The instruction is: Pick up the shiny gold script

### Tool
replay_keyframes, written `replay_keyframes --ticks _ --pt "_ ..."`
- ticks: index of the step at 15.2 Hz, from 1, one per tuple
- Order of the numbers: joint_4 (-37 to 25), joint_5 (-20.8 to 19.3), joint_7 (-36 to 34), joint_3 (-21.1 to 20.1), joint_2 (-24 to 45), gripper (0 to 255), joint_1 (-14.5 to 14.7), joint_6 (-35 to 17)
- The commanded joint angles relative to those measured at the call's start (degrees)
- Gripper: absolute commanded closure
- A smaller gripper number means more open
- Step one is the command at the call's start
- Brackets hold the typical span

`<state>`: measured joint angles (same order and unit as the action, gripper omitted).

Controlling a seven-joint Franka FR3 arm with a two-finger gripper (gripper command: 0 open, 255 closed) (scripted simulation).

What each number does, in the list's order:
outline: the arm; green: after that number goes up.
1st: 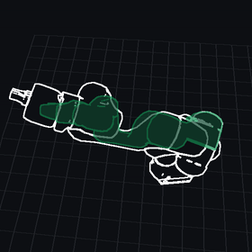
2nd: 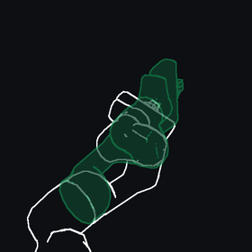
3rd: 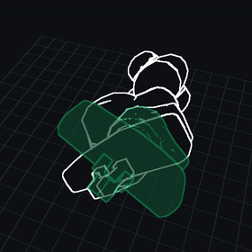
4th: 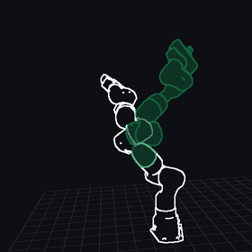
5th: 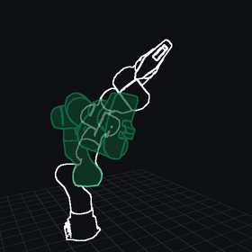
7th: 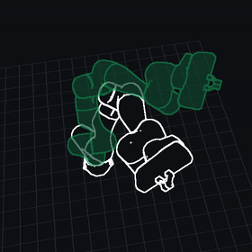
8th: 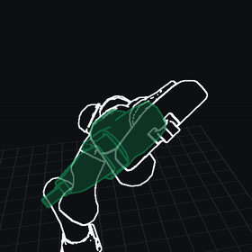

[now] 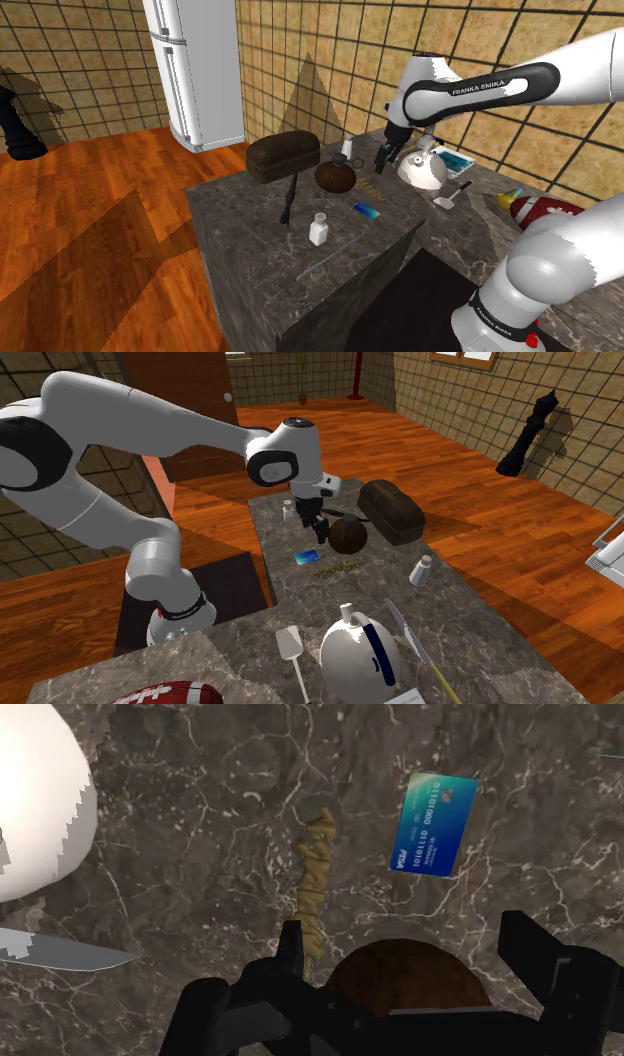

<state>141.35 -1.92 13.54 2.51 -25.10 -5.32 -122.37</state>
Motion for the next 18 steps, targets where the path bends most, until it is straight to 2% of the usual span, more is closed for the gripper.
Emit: replay_keyframes --ticks 1,8,17,18 --pt "-0.5 -0.2 0.4 0.6 4.2 0 -0.4 -3.3" --pt "-3.3 0.1 2.2 2.8 17.9 0 -1.7 -12.7" --pt "-1.1 0.5 2.4 2.9 22.0 0 -1.7 -18.9" --pt "-1.2 0.5 2.5 2.9 22.1 255 -1.7 -18.9"
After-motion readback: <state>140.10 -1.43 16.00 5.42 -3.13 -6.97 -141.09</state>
